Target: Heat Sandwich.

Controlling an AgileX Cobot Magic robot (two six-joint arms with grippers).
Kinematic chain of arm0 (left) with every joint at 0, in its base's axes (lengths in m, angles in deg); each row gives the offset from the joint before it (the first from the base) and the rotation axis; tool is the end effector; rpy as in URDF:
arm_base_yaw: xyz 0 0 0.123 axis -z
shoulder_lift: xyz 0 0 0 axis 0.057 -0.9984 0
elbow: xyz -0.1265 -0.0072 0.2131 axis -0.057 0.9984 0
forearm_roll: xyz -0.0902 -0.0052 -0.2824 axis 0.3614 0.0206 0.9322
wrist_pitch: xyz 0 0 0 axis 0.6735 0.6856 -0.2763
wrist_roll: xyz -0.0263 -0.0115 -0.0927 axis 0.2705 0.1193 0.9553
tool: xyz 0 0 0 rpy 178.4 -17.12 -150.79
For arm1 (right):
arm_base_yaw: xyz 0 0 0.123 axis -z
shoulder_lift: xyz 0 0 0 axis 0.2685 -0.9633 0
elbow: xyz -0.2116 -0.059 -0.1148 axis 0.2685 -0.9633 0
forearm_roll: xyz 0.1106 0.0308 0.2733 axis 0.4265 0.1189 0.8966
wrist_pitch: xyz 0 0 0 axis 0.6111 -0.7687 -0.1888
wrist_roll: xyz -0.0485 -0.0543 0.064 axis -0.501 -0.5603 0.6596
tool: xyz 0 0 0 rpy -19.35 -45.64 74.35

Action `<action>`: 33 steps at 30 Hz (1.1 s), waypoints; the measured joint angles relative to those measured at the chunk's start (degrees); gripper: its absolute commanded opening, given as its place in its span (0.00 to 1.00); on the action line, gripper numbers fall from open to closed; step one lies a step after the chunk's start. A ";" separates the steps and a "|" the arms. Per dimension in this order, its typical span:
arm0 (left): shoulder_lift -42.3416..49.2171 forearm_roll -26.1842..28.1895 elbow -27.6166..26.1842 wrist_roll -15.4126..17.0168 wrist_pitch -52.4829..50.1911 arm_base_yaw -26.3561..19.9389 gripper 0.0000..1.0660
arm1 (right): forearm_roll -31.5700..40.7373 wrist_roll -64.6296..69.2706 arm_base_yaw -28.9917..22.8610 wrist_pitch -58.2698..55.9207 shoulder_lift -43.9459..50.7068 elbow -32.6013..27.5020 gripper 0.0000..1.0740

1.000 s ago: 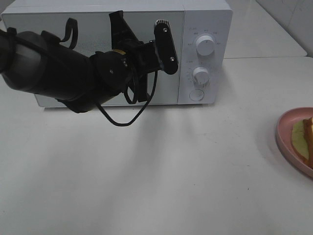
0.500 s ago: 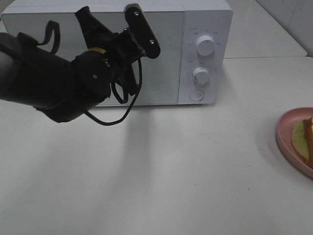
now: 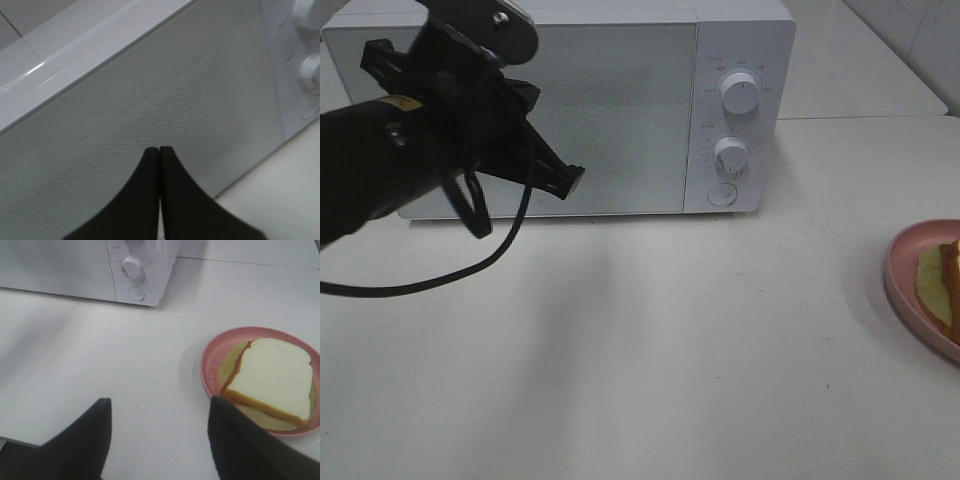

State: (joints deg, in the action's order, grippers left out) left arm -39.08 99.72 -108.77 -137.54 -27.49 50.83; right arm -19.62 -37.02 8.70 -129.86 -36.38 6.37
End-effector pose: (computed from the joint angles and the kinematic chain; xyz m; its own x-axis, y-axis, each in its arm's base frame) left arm 0.2696 -0.2314 0.1600 -0.0643 0.5035 -0.8616 0.4203 0.7967 0.4342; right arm 0.0777 0.0174 0.3005 -0.4010 -0.0753 -0.9130 -0.2053 0.9786 0.0095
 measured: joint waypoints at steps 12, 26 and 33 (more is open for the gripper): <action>15.93 -37.18 3.55 39.88 34.32 -10.08 0.00 | 0.00 0.00 0.00 0.00 0.00 0.00 0.54; 29.05 -66.63 3.55 72.88 56.26 -29.79 0.70 | 0.00 0.00 0.00 0.00 0.00 0.00 0.54; 35.64 -61.48 3.55 73.51 64.40 -43.89 0.75 | 0.00 0.00 0.00 0.00 0.00 0.00 0.54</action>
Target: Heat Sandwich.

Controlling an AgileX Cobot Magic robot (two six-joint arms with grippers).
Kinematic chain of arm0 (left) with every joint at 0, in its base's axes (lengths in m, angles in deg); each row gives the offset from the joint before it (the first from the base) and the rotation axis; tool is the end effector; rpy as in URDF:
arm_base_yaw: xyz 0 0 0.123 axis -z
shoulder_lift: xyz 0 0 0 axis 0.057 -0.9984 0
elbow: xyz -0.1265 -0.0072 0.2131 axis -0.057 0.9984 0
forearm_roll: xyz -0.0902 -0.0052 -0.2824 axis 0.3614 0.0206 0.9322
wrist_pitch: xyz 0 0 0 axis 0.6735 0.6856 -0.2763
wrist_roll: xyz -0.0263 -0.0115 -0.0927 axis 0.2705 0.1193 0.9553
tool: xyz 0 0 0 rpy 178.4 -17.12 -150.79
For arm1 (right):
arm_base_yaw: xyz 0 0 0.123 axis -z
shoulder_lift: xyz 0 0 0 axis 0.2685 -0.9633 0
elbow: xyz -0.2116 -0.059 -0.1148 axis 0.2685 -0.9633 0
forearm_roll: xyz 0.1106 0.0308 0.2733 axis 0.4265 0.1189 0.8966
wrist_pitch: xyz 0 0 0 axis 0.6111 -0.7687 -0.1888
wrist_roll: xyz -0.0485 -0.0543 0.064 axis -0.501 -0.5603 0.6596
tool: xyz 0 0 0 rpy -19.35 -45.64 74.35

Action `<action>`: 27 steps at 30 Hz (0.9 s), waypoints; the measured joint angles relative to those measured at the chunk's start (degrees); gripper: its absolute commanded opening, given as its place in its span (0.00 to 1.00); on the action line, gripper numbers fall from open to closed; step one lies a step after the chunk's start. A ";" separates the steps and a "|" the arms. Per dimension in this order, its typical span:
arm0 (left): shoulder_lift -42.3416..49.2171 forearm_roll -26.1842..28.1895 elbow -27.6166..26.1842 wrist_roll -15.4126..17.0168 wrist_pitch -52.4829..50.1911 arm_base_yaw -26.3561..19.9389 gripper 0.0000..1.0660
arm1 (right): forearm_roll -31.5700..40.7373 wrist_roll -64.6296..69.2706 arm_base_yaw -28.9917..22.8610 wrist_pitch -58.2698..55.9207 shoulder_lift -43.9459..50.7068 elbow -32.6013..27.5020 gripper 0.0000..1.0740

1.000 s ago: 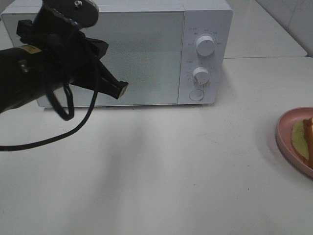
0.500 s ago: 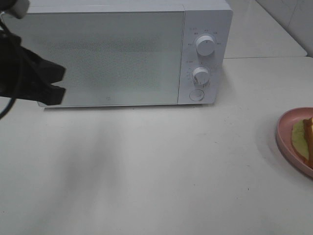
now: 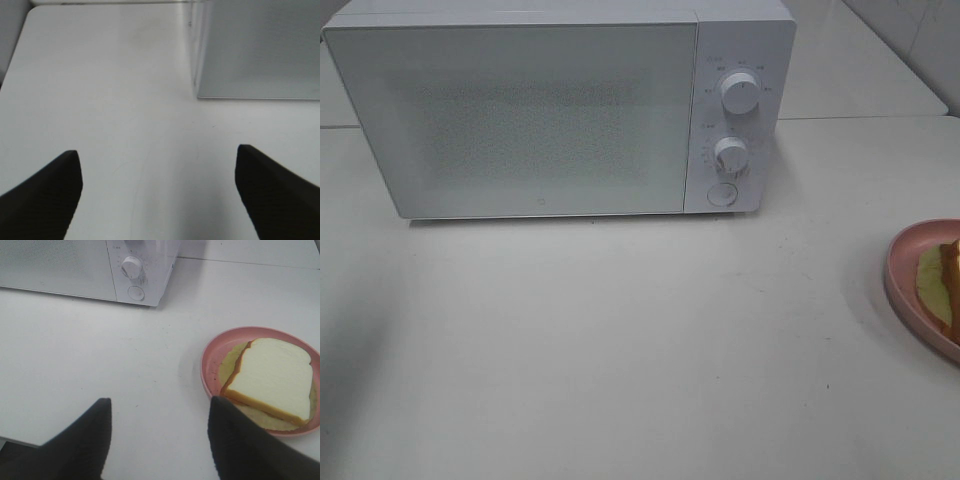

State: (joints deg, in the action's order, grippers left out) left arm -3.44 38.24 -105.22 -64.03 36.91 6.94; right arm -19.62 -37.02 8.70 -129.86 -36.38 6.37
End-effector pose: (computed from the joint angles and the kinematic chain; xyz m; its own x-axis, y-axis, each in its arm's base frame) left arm 0.2573 -0.0071 0.2529 -0.6150 0.0356 -0.7877 -0.0149 0.9983 0.0568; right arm 0.0777 0.0174 0.3005 -0.4010 -0.0753 -0.9130 -0.2053 0.9786 0.0095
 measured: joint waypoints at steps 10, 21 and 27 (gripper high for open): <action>10.26 16.44 0.00 -12.95 19.54 -7.79 0.73 | 0.00 0.00 0.00 0.00 0.00 0.00 0.54; 33.29 19.54 3.72 -13.64 30.77 -7.79 0.73 | 0.00 0.00 0.00 0.00 0.00 0.00 0.54; 48.64 19.42 9.57 -12.15 32.20 -7.79 0.73 | 0.00 0.00 0.00 0.00 0.00 0.00 0.54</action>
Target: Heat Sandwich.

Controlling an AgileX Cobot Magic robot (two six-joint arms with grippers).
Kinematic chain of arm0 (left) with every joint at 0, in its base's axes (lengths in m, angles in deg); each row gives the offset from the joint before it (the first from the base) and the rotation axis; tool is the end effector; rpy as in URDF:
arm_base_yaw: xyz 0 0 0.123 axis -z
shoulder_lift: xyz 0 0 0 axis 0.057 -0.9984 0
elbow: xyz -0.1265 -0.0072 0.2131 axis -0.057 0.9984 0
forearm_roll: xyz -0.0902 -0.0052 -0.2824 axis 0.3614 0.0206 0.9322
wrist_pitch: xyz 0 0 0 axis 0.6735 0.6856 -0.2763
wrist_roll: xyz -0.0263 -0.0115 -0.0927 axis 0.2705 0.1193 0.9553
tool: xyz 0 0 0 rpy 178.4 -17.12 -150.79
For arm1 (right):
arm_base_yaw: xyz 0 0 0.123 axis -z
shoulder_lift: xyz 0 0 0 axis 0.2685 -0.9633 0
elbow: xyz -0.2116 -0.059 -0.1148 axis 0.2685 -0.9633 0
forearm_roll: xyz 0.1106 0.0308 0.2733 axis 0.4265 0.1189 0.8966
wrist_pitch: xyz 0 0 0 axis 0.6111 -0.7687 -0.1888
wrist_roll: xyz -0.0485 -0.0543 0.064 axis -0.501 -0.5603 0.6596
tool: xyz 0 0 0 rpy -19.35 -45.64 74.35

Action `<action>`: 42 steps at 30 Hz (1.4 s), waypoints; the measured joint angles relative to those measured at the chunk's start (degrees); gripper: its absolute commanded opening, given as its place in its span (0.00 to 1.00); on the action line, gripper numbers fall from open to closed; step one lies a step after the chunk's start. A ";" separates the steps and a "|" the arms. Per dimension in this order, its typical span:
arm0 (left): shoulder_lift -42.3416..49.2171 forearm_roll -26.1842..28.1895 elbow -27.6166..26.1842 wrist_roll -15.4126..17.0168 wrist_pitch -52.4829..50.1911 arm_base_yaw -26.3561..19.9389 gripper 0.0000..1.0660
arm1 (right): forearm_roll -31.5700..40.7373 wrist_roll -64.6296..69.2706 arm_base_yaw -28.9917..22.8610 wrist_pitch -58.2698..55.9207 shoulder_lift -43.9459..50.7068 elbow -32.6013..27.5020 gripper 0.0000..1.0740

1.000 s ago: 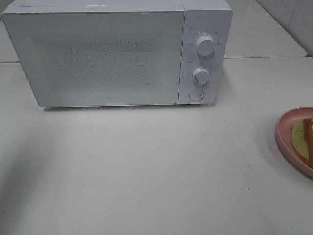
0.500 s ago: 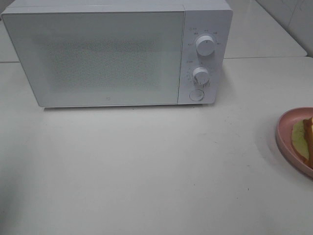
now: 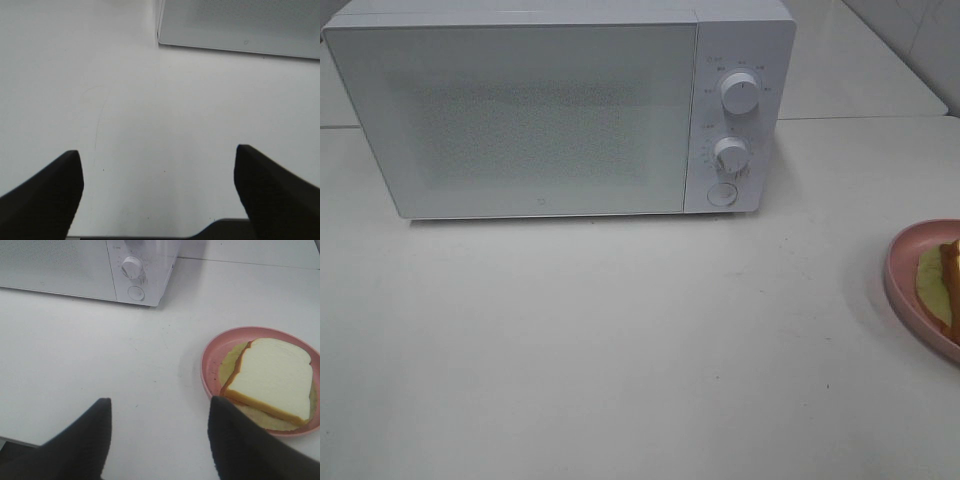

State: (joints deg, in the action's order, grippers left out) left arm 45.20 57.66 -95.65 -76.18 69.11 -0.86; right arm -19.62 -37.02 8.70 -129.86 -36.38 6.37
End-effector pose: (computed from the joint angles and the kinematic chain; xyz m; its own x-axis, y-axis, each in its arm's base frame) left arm 0.0906 -0.0052 0.2949 -0.5210 -0.0720 -0.8505 0.0132 0.9956 -0.0924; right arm 0.0777 0.0174 0.3005 -0.4010 -0.0753 -0.9130 -0.2053 0.9786 0.0095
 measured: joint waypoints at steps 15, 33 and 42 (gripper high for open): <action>5.39 -0.29 0.23 0.23 0.23 0.00 0.72 | 0.00 0.00 0.00 0.34 0.00 0.00 0.54; 5.39 -0.29 0.23 0.23 0.23 0.00 0.72 | 0.00 0.00 0.00 0.40 0.00 0.00 0.54; 5.39 -0.29 0.23 0.23 0.23 0.00 0.72 | 0.00 0.00 0.00 0.40 0.00 0.00 0.54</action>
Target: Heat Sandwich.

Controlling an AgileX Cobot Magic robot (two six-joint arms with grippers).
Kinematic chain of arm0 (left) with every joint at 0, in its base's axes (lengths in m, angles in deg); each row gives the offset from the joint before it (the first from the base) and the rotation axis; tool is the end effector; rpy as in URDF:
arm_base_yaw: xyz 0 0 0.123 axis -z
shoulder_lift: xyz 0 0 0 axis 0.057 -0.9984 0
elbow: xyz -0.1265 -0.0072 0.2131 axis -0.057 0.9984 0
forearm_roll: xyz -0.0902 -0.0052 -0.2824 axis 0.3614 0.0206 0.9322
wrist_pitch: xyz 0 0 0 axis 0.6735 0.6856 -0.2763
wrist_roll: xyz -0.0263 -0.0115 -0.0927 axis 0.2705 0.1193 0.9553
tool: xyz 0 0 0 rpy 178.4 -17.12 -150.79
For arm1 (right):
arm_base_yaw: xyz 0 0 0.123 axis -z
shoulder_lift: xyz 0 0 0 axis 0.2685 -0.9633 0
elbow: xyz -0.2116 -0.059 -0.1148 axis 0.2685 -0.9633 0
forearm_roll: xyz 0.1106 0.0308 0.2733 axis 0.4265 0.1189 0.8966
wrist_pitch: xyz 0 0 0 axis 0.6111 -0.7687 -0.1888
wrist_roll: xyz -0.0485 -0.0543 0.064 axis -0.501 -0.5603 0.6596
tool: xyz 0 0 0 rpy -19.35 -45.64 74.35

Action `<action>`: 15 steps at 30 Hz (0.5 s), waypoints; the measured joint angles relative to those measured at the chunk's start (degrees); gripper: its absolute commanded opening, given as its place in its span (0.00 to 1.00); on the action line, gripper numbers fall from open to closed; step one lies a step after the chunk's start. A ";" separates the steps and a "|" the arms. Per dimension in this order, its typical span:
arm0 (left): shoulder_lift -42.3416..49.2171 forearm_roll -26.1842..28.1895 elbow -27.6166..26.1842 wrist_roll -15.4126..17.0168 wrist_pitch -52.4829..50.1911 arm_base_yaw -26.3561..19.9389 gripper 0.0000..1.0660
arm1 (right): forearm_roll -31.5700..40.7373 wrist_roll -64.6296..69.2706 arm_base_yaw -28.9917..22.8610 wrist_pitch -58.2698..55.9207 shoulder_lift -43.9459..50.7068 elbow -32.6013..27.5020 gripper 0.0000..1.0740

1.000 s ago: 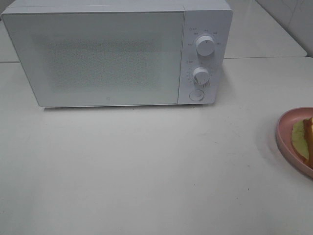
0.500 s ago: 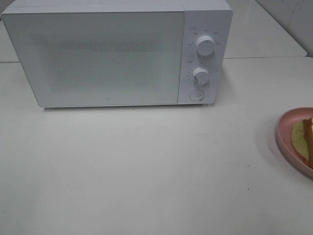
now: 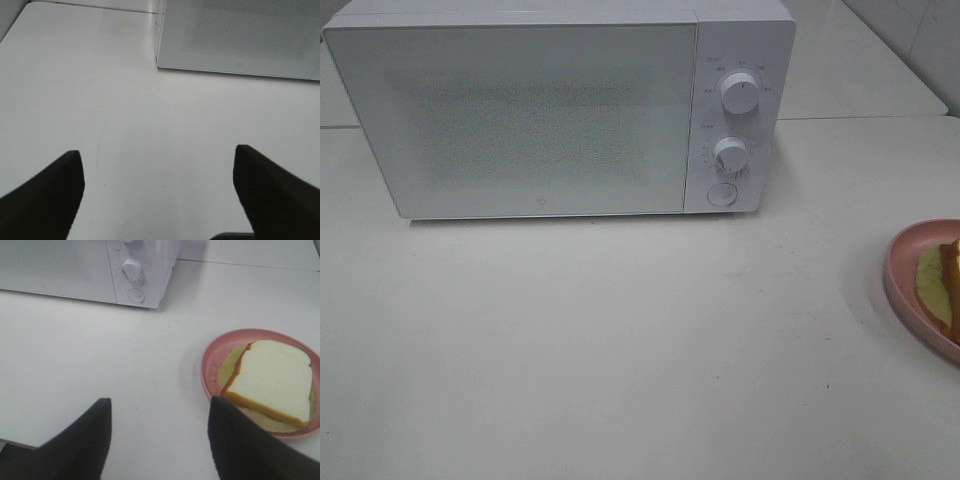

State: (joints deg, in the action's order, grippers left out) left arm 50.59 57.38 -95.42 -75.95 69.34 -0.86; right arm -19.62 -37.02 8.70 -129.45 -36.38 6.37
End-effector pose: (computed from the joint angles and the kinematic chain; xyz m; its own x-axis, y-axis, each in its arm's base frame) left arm 0.0745 -0.0060 0.3009 -0.4463 -0.0678 -0.8923 0.0167 0.9963 -0.0840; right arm 0.0780 0.0174 0.3011 -0.3946 -0.0739 -0.9159 -0.2048 0.9788 0.0092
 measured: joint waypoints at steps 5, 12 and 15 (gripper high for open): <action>0.00 0.00 0.00 0.00 0.00 0.00 0.72 | 0.00 0.00 0.00 0.00 0.00 0.00 0.54; 0.00 0.00 0.00 0.00 0.00 0.00 0.72 | 0.00 0.00 0.00 0.00 0.00 0.00 0.54; 0.00 0.00 0.00 0.00 0.00 0.00 0.72 | 0.00 0.00 0.00 0.00 0.00 0.00 0.54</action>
State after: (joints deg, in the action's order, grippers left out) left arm 50.59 57.38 -95.42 -75.95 69.34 -0.86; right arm -19.62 -37.02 8.70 -129.45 -36.38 6.37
